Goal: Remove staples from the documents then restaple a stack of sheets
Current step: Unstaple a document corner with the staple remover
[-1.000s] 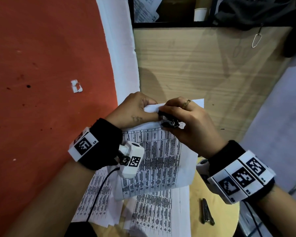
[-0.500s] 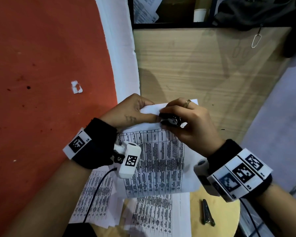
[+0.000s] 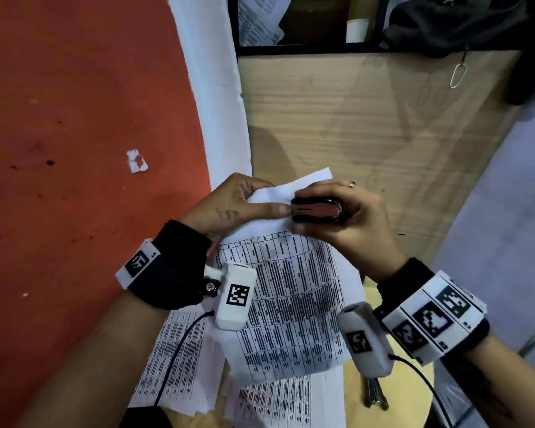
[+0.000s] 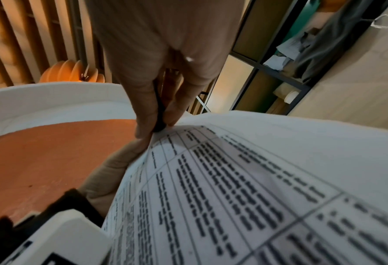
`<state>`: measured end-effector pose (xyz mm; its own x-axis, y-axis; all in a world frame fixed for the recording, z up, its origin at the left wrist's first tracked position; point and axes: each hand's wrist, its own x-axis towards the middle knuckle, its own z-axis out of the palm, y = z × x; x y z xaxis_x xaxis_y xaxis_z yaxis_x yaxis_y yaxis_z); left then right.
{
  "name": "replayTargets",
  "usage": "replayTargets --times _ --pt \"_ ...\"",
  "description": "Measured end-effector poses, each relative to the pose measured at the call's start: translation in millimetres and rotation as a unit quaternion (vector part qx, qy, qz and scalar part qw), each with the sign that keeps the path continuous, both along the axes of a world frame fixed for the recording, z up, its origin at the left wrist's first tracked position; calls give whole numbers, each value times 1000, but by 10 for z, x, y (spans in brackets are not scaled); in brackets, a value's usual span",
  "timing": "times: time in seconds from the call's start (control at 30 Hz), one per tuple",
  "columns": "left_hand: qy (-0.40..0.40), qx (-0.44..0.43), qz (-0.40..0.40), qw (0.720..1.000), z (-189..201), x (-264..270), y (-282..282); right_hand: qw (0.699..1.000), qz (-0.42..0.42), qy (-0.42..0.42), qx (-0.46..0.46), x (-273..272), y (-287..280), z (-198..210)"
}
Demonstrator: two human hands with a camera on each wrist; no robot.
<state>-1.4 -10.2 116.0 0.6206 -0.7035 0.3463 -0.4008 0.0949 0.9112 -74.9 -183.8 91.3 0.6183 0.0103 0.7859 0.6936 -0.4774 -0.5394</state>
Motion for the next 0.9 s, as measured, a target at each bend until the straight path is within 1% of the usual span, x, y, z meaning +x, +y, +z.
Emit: replayTargets --times 0.1,0.17,0.23,0.3,0.4,0.43,0.5,0.53,0.6,0.73,0.9 --pt "-4 -2 14 1000 -14 17 -16 999 24 20 28 -6 -9 5" --pt "-24 4 38 999 -23 10 -48 998 24 30 41 -11 -11 6" --pt "-68 16 77 995 -60 27 -89 1000 -17 13 14 -10 -15 -5" --pt "-120 39 119 985 -91 41 -118 996 -79 -28 -43 9 -14 -45" --pt "-191 95 181 960 -120 56 -162 983 -136 -71 -101 72 6 -157" --pt "-217 124 203 947 -112 55 -167 978 -154 -83 -117 89 16 -205" --pt "-270 182 263 908 -99 68 -142 965 -194 -106 -138 102 -9 -301" --pt "-281 198 281 896 -99 85 -102 962 -208 -107 -139 101 -37 -351" --pt "-273 205 282 897 -101 137 -28 962 -220 -89 -138 91 -111 -425" --pt "-259 230 247 905 -96 197 29 963 -218 -42 -152 150 -178 -491" --pt "-252 249 220 909 -98 254 46 968 -173 24 -182 224 -209 -383"
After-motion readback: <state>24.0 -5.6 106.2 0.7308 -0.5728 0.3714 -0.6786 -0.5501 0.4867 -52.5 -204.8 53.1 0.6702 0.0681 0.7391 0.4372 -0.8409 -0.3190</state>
